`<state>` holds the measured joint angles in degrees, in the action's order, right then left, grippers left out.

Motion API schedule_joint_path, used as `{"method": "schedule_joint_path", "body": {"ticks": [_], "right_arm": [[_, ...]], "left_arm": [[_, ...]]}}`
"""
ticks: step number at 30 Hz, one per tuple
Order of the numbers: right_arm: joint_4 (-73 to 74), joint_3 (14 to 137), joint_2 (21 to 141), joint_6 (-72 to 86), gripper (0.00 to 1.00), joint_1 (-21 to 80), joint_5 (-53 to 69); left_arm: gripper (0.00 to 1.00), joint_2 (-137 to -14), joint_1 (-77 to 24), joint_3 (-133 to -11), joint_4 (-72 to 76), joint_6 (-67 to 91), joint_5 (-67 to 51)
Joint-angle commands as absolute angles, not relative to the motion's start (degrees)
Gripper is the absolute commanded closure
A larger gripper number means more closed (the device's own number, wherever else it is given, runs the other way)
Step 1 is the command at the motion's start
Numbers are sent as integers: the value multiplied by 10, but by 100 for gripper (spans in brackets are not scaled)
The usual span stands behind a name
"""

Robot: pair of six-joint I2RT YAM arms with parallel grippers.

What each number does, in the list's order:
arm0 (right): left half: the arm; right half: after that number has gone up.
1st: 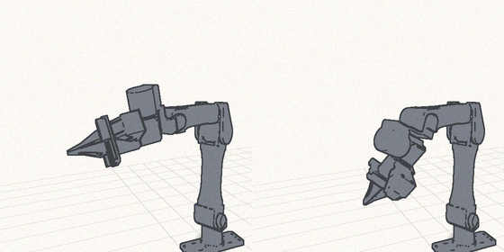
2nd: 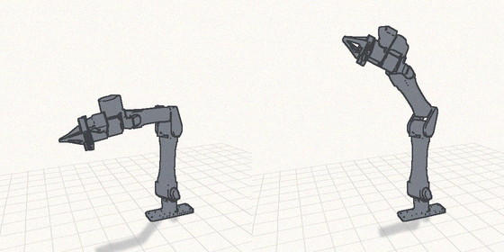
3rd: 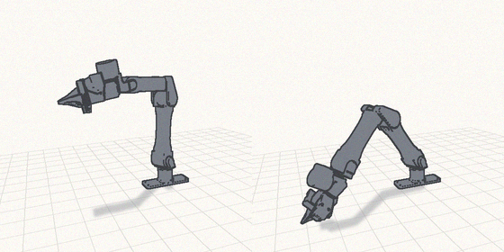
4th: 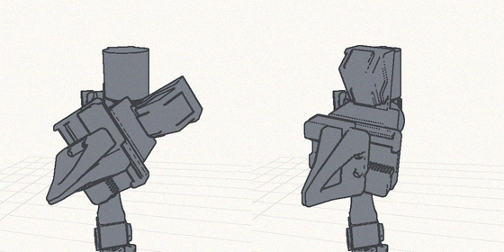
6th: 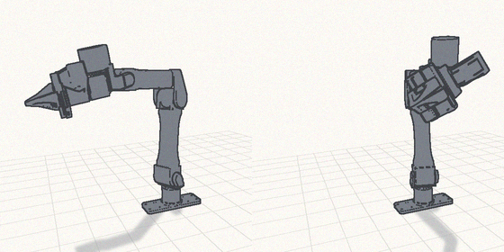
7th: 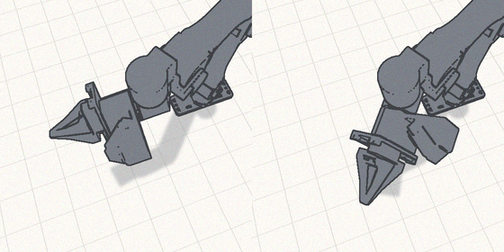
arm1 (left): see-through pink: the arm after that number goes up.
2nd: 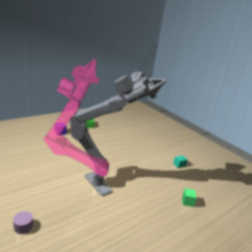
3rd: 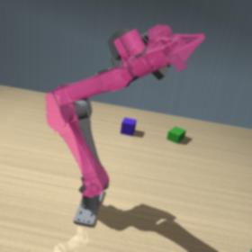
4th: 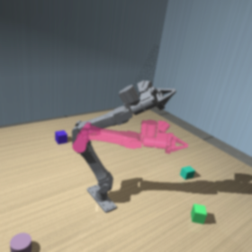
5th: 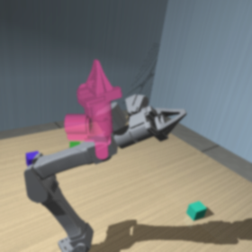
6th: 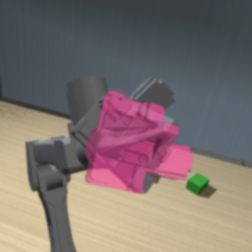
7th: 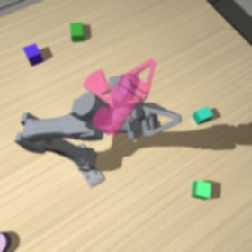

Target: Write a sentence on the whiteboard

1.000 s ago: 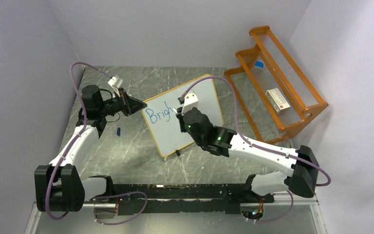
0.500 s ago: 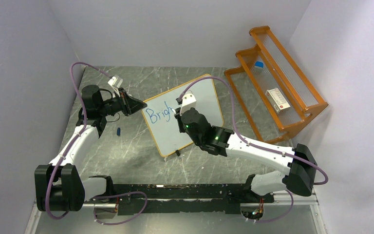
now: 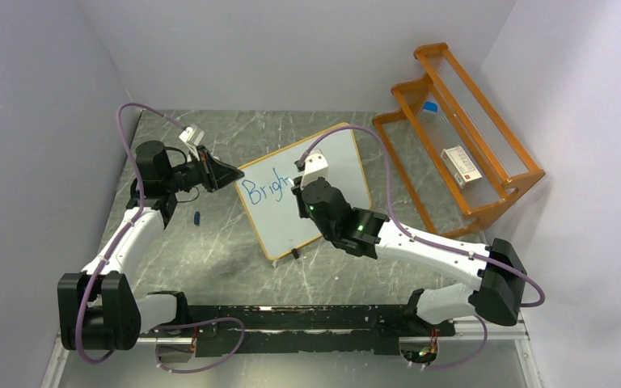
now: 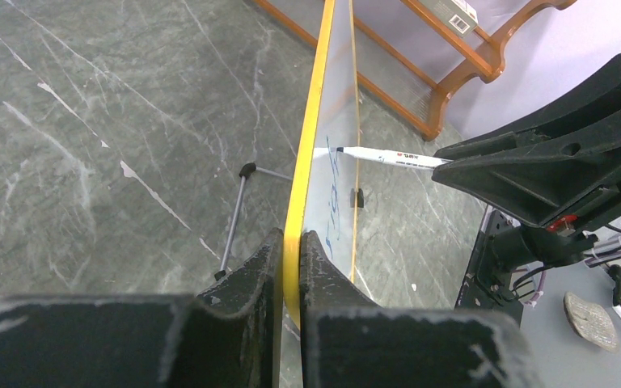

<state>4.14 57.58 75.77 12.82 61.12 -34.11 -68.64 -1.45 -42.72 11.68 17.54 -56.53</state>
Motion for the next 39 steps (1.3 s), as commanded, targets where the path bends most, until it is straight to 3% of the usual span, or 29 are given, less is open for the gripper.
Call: {"method": "schedule_joint_path", "body": {"ticks": [1,39], "right_arm": [[40,577,753,134,100,601,-364],[11,594,762,109,100,599,-329]], "left_arm": [[95,-706,-28,-416,50,142,-547],[95,-708,-28,-418,47,140,-546]]}}
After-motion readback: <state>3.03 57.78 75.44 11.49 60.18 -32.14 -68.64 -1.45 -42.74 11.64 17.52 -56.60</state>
